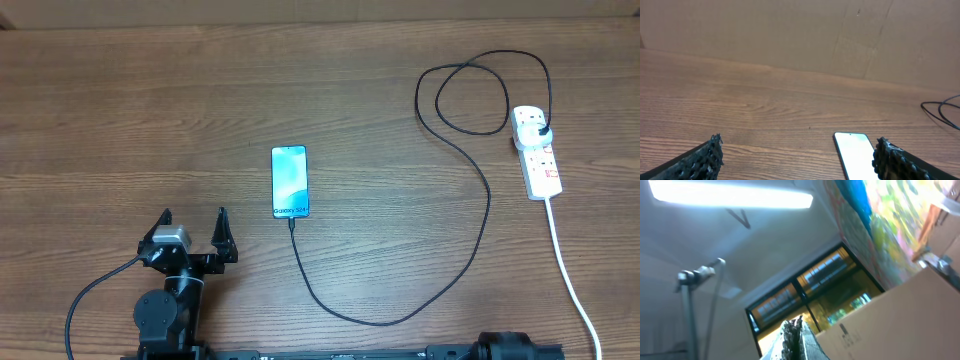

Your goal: Plug charger to phone and switch on socket

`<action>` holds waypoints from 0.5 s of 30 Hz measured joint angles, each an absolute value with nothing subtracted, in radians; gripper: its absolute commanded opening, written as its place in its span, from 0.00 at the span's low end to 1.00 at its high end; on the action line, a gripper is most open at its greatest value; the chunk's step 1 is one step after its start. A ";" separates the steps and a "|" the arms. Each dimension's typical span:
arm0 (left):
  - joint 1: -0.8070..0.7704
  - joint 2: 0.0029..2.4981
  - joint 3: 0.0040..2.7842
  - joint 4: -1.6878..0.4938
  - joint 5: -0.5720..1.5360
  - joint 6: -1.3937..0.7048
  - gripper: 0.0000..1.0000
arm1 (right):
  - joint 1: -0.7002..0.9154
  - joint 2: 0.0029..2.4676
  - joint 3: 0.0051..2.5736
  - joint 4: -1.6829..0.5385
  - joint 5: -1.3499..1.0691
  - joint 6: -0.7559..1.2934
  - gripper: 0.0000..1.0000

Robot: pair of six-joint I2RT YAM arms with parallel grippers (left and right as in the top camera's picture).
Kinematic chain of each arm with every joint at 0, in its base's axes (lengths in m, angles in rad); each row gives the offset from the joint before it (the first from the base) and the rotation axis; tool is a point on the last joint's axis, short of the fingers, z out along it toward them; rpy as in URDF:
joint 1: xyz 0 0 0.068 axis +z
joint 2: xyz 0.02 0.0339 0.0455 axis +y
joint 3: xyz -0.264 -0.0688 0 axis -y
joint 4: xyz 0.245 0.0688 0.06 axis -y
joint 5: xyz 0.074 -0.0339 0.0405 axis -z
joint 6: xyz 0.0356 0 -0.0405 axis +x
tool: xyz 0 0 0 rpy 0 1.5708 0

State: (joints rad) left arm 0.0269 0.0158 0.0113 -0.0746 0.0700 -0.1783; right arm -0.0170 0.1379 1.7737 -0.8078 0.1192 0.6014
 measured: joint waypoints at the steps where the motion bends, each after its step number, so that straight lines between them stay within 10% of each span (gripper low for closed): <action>1: 0.027 0.016 0.011 -0.075 0.070 -0.178 1.00 | -0.013 0.121 1.774 -0.809 0.121 0.602 0.04; 8: 0.027 0.016 0.011 -0.075 0.070 -0.179 1.00 | 0.015 0.008 1.792 -0.822 0.125 0.601 0.18; 12: 0.027 0.016 0.011 -0.075 0.070 -0.178 1.00 | 0.015 0.006 1.807 -0.818 0.146 0.600 0.99; 15: 0.027 0.016 0.012 -0.075 0.070 -0.178 1.00 | 0.015 0.006 1.802 -0.786 0.200 0.598 1.00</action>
